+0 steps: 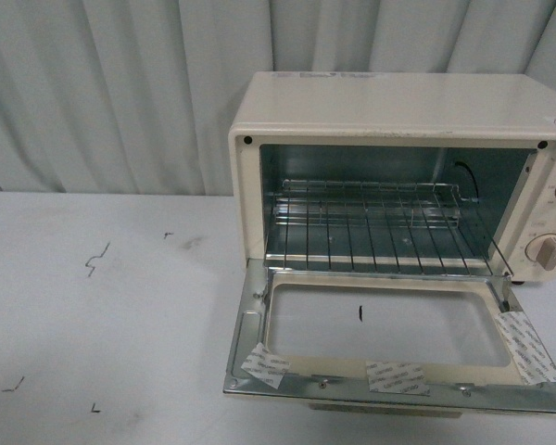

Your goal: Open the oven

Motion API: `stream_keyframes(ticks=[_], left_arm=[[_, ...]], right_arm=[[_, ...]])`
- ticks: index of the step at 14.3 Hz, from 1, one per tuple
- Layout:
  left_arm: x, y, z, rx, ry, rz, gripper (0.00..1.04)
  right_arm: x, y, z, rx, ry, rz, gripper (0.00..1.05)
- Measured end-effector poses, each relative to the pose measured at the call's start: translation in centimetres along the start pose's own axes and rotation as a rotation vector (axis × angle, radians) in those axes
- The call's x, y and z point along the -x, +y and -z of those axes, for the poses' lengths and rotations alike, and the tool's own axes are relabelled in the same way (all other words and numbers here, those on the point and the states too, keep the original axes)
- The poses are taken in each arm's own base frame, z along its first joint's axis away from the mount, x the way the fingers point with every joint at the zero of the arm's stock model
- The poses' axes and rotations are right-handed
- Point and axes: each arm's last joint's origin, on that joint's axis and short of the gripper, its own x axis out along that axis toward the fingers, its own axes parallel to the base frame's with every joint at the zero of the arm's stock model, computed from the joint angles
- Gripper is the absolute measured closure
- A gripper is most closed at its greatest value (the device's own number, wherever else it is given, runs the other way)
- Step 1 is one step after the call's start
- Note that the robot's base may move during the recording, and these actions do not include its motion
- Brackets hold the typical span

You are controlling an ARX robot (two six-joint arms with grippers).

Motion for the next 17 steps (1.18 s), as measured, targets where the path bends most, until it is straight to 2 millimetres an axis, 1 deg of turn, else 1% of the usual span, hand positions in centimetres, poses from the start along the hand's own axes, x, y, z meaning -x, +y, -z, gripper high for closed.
stream_keyframes(ticks=[17], left_arm=[[0.0,0.0,-0.02,0.0,-0.002,0.0,0.07]], right_arm=[[0.0,0.0,-0.03,0.0,-0.003,0.001,0.06]])
